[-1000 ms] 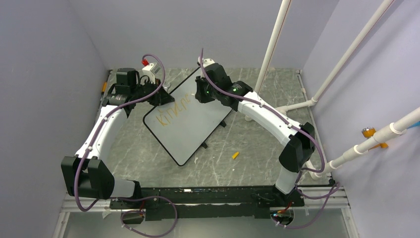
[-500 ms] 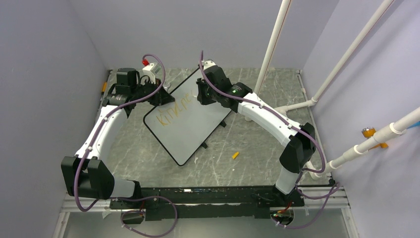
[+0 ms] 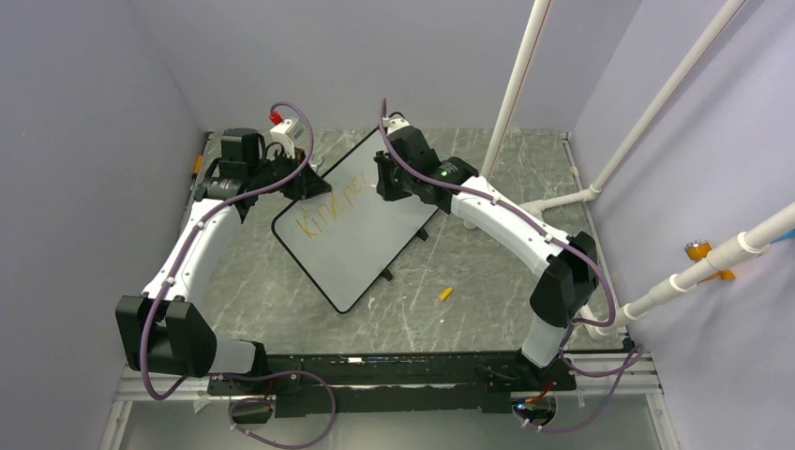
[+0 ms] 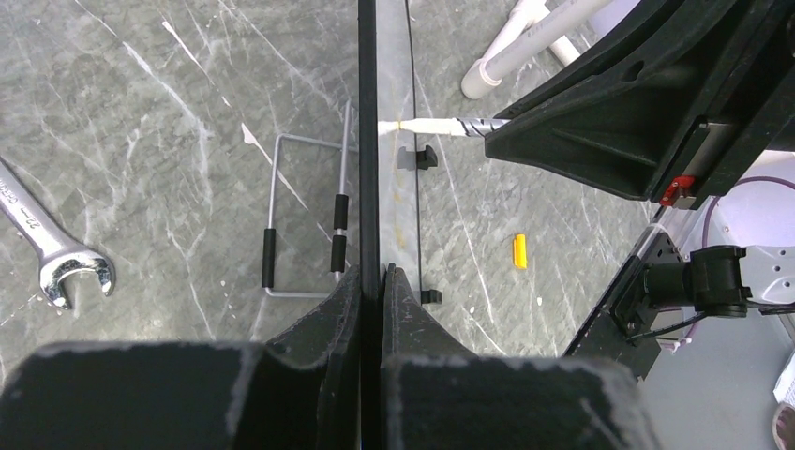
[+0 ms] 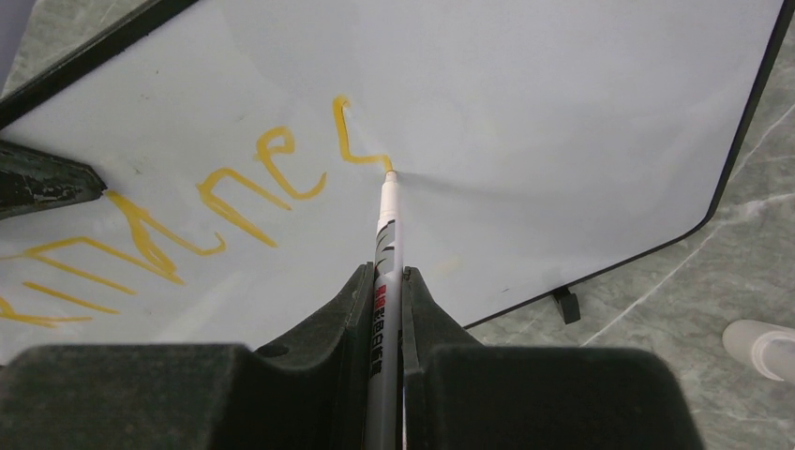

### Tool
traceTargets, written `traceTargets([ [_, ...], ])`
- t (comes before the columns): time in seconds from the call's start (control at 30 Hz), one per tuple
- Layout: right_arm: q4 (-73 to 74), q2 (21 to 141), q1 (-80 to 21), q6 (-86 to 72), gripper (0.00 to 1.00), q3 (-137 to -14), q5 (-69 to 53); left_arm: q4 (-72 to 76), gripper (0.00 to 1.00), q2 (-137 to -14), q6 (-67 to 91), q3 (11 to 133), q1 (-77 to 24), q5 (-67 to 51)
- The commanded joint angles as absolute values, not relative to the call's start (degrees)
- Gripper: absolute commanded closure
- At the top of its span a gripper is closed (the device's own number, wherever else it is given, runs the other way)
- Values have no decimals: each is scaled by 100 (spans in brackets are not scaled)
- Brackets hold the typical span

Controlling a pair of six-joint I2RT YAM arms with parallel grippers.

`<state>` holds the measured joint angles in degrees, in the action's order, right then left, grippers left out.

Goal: Write a sentence on the whiteboard

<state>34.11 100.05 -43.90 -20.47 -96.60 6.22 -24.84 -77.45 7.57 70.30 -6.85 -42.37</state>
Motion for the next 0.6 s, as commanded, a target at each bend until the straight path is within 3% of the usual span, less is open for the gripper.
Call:
traceTargets([
  [0.0,3143,9802,-4394,-1966,100,-9557,206,-2382,100,-7577,369,7122,-809,-4447],
  [0.3,2756,9529,-4394,-1869,100,-9406,-235,-2390,100,-7582,360,7120,-817,-4436],
  [0.57,2945,9111,-4347,-1913,100,-9409,645,-2391,100,-7576,354,7119,-826,-4422],
])
